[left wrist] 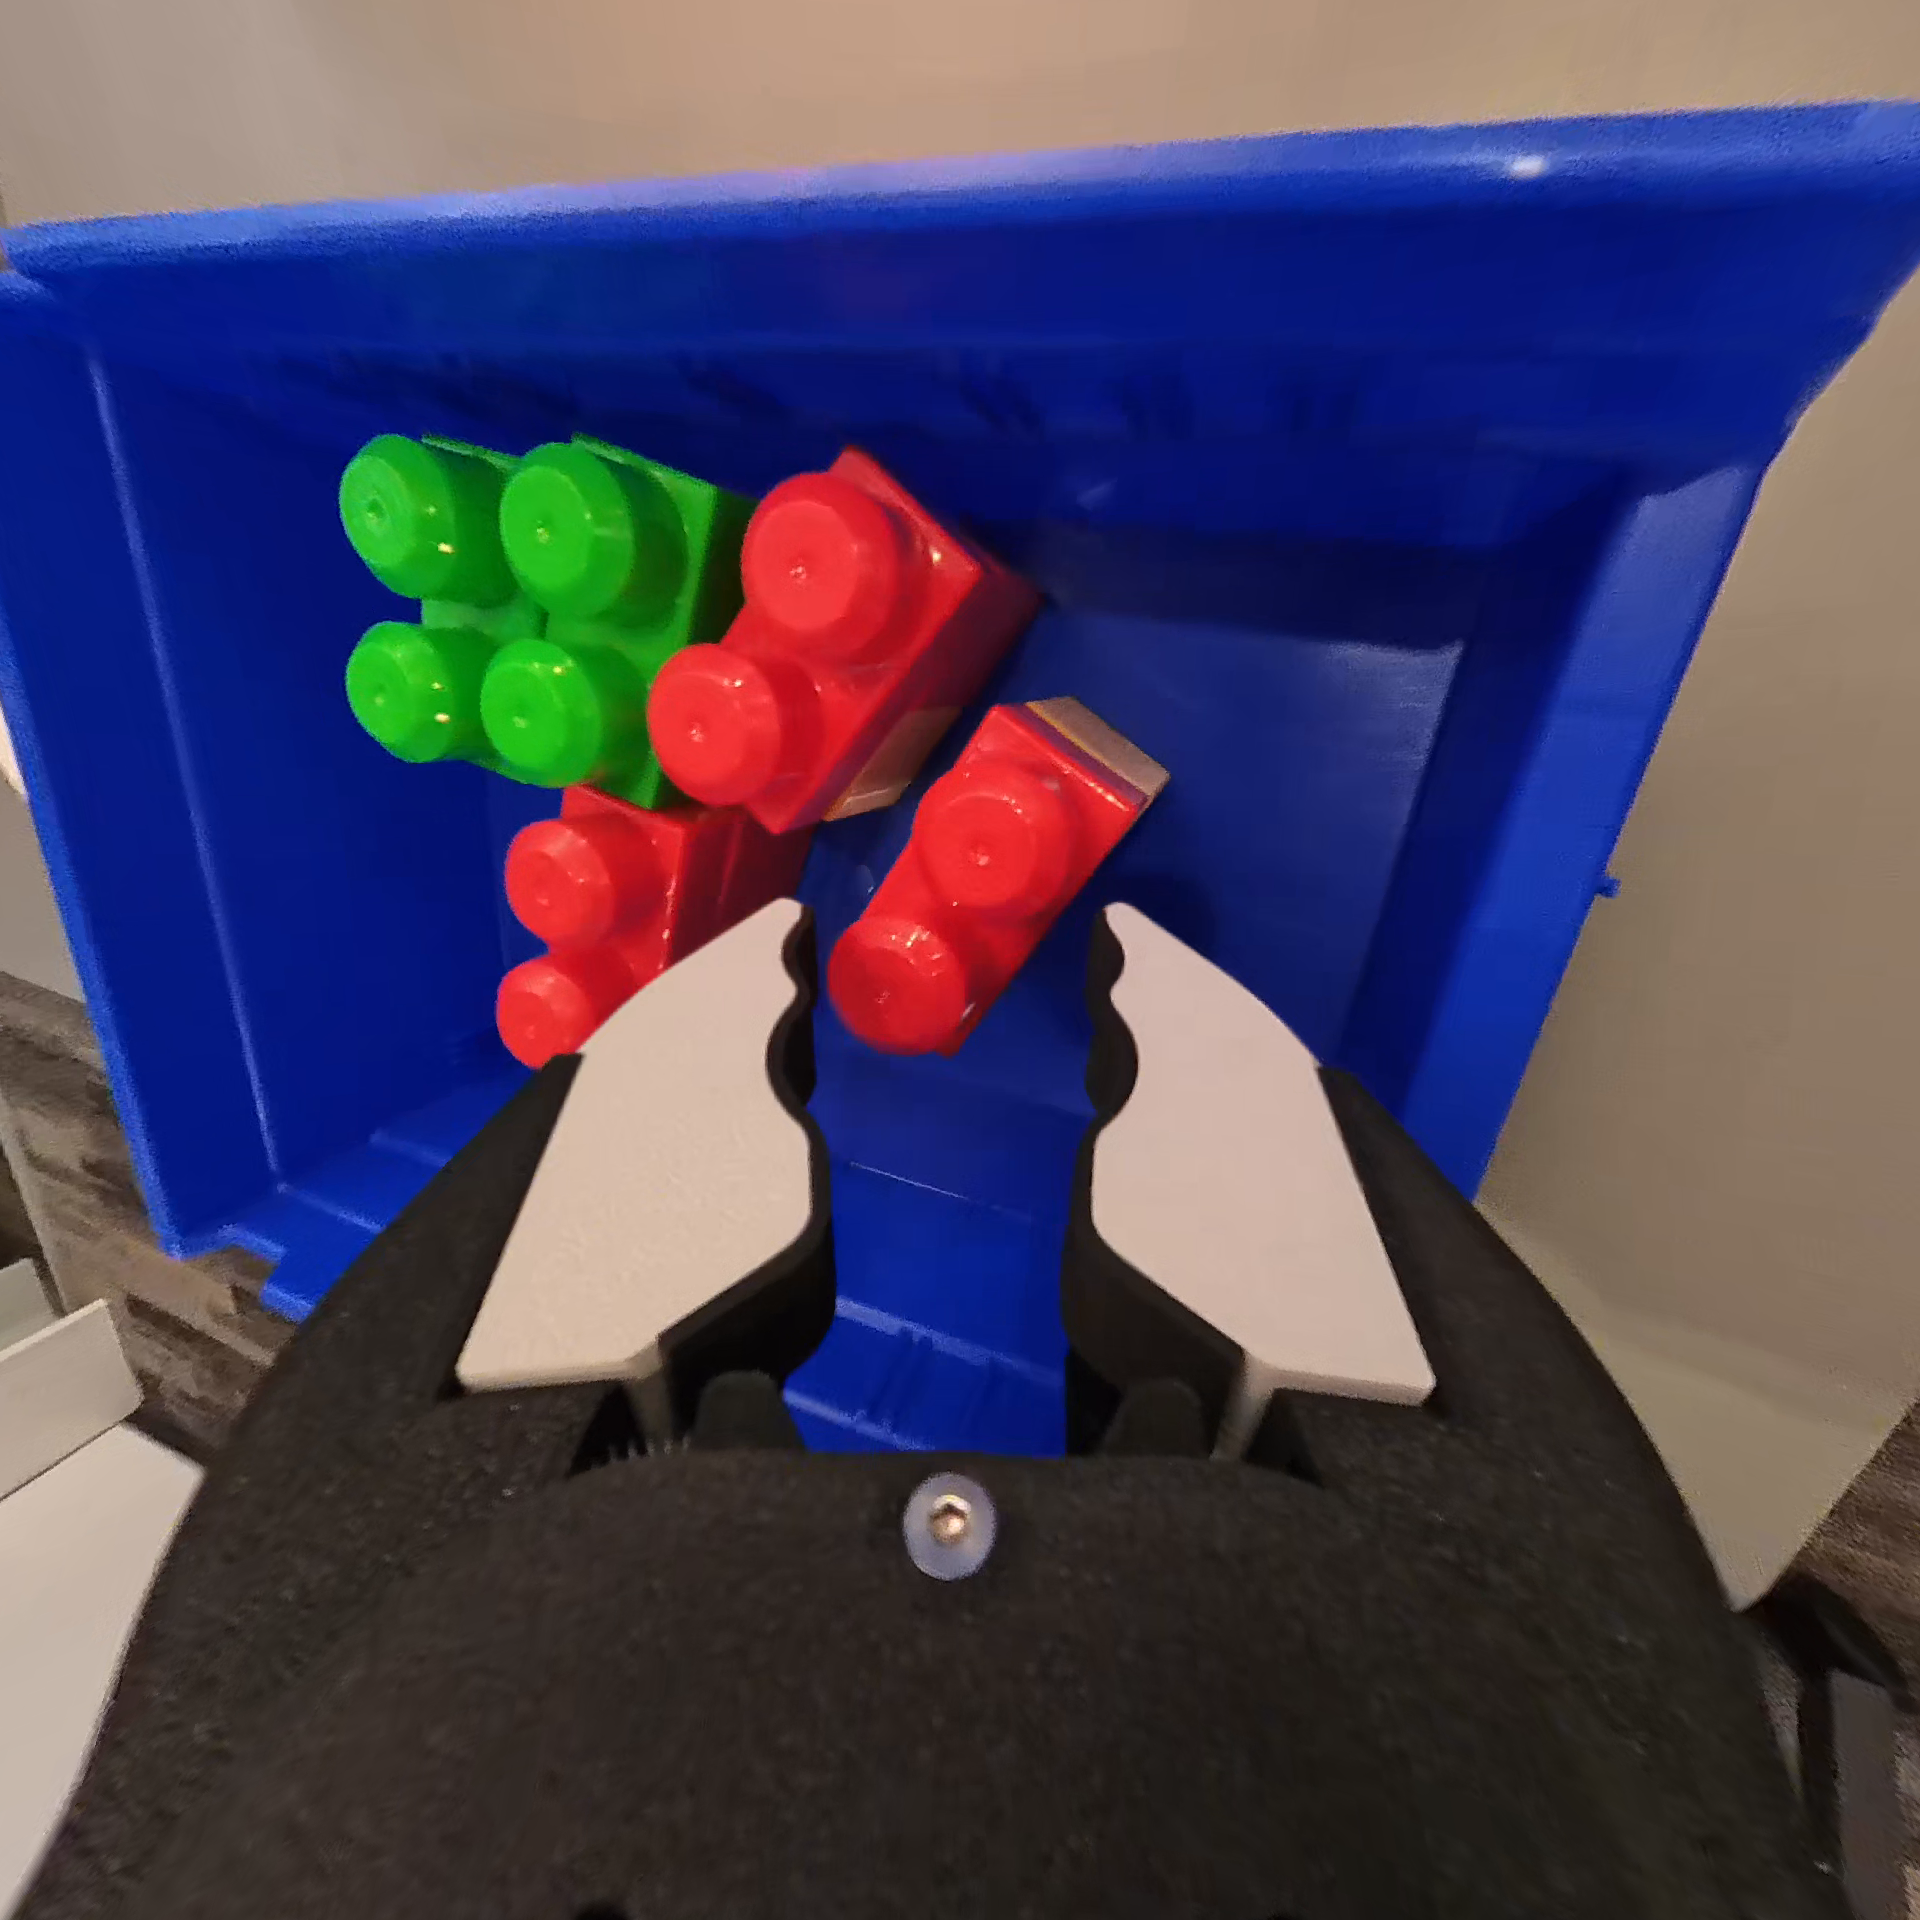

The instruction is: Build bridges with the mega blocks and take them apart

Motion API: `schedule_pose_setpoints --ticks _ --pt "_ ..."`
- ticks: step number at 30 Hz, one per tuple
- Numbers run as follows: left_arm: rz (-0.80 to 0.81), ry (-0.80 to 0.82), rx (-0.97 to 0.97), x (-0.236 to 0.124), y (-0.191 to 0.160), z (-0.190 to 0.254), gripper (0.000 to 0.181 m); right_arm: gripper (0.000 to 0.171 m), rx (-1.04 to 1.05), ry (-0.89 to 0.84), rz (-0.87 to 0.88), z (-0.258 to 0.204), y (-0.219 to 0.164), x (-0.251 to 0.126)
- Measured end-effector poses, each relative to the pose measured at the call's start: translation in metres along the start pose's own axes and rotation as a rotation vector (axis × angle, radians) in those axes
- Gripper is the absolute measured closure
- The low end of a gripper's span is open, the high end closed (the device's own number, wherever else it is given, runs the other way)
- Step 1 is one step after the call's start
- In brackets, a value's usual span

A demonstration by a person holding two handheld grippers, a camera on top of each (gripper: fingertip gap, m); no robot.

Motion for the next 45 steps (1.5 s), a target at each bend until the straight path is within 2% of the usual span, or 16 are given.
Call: schedule_pose_setpoints --ticks 9,19,26,32,39,42,45 --pt "-0.025 -0.117 -0.006 0.029 -0.006 -0.004 0.129 0.141 -0.012 0.022 -0.092 -0.011 0.002 0.016" --pt "0.002 -0.157 -0.153 0.026 -0.013 -0.011 0.143 0.141 -0.015 0.059 -0.111 -0.01 0.008 0.038" --pt "0.044 -0.165 -0.284 0.022 -0.017 -0.008 0.144 0.141 -0.024 0.097 -0.13 -0.013 0.006 0.051" --pt "0.166 -0.106 -0.507 -0.004 -0.022 -0.011 0.144 0.141 -0.036 0.135 -0.137 -0.013 0.003 0.066" --pt "0.312 -0.023 -0.636 -0.066 -0.008 -0.011 0.145 0.142 -0.084 0.221 -0.151 -0.018 0.009 0.093" --pt "0.458 -0.041 -0.692 -0.088 0.02 -0.012 0.145 0.142 -0.109 0.267 -0.143 -0.025 0.017 0.105" --pt "0.591 -0.071 -0.688 -0.097 0.068 -0.013 0.145 0.141 -0.148 0.333 -0.13 -0.04 0.027 0.117"
Point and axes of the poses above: each gripper's, where its closed fingertips meet, x out along the fingers, y out of its top, z = x × y across the jaws, the point moved 9 cm from there along -x, back along the fingers, and after that the axes turned 2 degrees about x, right-handed, at the moved point
